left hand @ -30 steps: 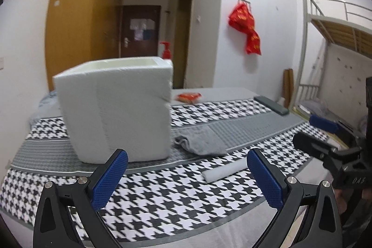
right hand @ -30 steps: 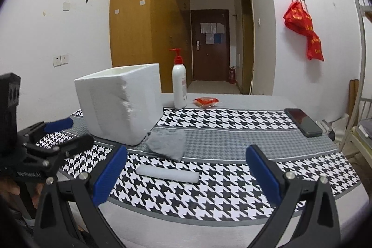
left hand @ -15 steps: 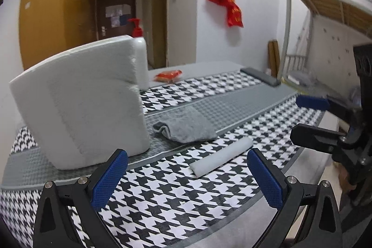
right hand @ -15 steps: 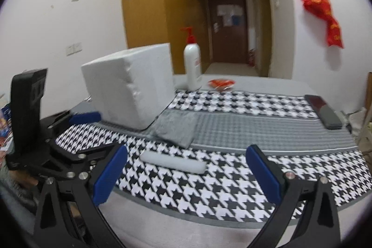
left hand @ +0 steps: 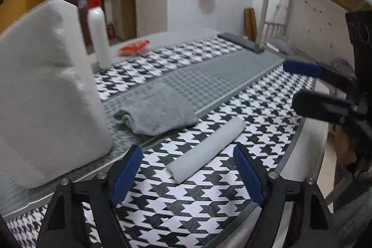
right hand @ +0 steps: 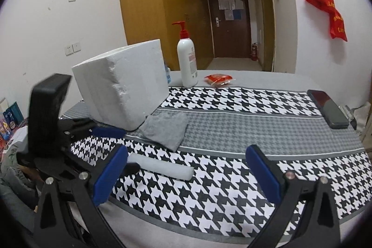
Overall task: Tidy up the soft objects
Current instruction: 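Move the left tool to the white foam tube and close on it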
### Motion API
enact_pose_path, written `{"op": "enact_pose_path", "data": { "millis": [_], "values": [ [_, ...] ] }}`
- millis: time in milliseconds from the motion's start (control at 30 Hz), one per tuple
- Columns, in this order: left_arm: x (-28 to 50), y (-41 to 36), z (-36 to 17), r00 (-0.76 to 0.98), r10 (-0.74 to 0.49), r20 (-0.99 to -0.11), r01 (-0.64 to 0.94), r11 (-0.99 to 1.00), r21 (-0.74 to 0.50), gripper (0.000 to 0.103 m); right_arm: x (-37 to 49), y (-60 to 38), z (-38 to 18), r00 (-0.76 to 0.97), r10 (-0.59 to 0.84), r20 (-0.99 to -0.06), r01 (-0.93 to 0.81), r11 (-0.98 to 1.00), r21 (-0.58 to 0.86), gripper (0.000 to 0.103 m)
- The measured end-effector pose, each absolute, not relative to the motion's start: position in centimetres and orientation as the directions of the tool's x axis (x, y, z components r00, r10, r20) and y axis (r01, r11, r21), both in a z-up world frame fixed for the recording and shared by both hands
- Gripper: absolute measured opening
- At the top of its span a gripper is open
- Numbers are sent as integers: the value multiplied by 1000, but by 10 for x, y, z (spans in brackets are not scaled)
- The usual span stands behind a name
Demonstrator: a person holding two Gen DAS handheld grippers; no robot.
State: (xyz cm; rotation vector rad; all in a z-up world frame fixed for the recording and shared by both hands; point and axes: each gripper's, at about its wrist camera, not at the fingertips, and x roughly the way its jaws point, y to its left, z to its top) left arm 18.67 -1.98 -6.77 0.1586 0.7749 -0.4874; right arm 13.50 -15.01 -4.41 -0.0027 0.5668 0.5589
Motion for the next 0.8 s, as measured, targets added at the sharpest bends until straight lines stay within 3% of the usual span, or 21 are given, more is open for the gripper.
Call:
{"op": "enact_pose_path", "data": {
  "millis": [200, 333, 567, 800],
  "values": [
    [194, -26, -73, 568, -376, -732, 506, 861, -50, 67, 141, -150, -51, 681, 516, -520, -511, 843, 167, 103],
    [200, -28, -80, 528, -373, -763, 519, 853, -57, 54, 143, -151, -52, 677, 517, -525, -511, 843, 171, 103],
    [201, -32, -80, 527, -356, -771, 543, 839, -17, 47, 144, -152, -54, 671, 524, -525, -508, 840, 189, 103],
    [193, -31, -77, 518, -358, -777, 567, 824, -2, 26, 141, -155, -52, 677, 519, -521, -497, 845, 196, 103]
  ]
}}
